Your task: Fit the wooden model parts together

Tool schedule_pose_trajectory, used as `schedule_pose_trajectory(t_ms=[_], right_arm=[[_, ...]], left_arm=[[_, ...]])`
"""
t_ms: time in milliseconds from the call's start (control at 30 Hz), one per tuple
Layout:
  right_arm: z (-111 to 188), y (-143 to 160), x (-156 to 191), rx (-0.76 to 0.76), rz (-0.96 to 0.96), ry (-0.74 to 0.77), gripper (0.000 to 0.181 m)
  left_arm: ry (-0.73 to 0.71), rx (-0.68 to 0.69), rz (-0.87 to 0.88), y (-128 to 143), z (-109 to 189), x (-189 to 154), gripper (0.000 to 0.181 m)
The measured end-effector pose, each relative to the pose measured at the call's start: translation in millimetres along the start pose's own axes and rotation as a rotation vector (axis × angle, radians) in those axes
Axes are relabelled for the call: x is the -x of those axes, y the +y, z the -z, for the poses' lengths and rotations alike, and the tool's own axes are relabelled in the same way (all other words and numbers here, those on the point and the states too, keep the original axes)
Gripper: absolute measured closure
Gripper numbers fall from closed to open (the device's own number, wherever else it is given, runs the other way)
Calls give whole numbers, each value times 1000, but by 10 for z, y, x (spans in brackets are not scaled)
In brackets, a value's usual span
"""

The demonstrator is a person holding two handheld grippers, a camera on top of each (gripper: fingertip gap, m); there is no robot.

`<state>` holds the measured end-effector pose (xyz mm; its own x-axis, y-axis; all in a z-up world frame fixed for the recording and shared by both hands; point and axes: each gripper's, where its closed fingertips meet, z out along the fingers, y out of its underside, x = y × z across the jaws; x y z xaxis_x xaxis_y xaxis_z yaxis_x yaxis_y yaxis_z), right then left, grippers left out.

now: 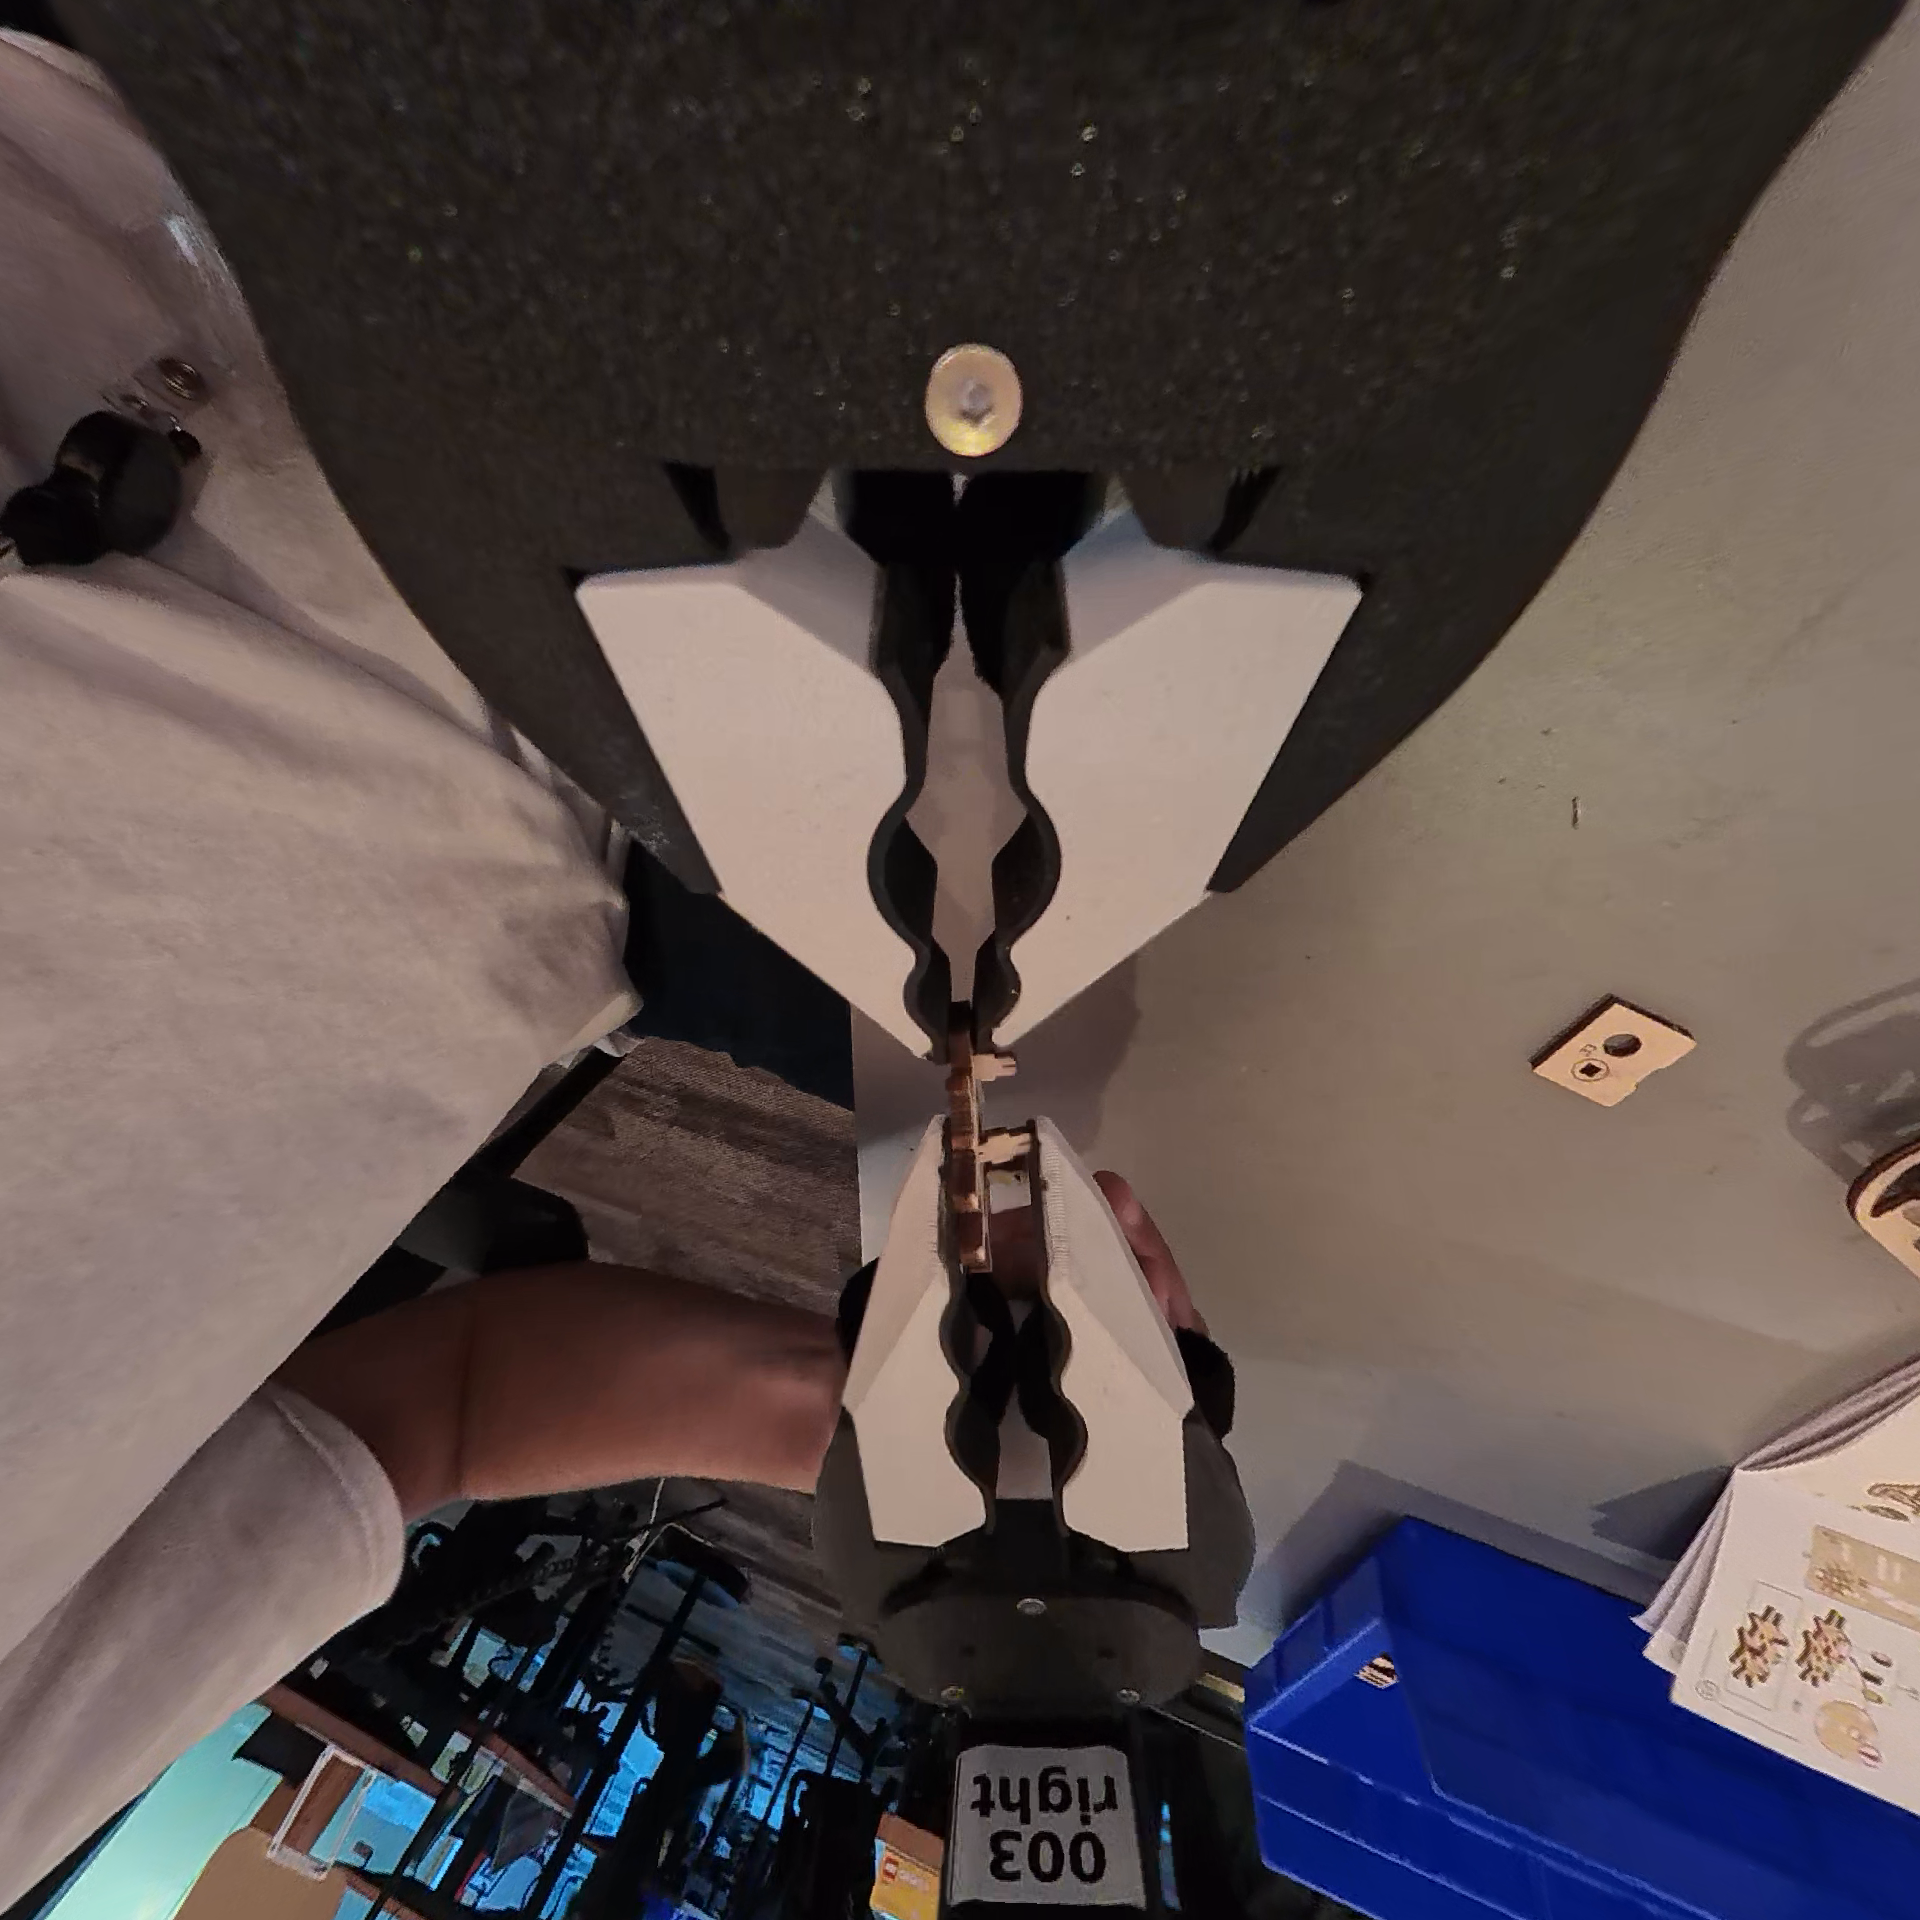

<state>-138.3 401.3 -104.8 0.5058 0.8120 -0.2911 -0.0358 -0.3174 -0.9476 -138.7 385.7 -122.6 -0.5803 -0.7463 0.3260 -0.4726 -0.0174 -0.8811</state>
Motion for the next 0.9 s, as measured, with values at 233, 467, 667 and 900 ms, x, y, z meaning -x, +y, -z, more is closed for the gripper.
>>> schedule_pose_trajectory(t_ms=[233, 467, 667, 900], right_arm=[[23, -4, 17, -18, -54, -43, 172], [38, 48, 18, -27, -91, -62, 165], [29, 86, 13, 13, -69, -44, 169], [27, 158, -25, 48, -22, -5, 179]], left_arm=[[-5, 9, -18, -25, -7, -18, 180], [26, 1, 43, 22, -4, 13, 180], [28, 15, 37, 48, 0, 0, 180], [-24, 34, 8, 63, 28, 70, 181]])
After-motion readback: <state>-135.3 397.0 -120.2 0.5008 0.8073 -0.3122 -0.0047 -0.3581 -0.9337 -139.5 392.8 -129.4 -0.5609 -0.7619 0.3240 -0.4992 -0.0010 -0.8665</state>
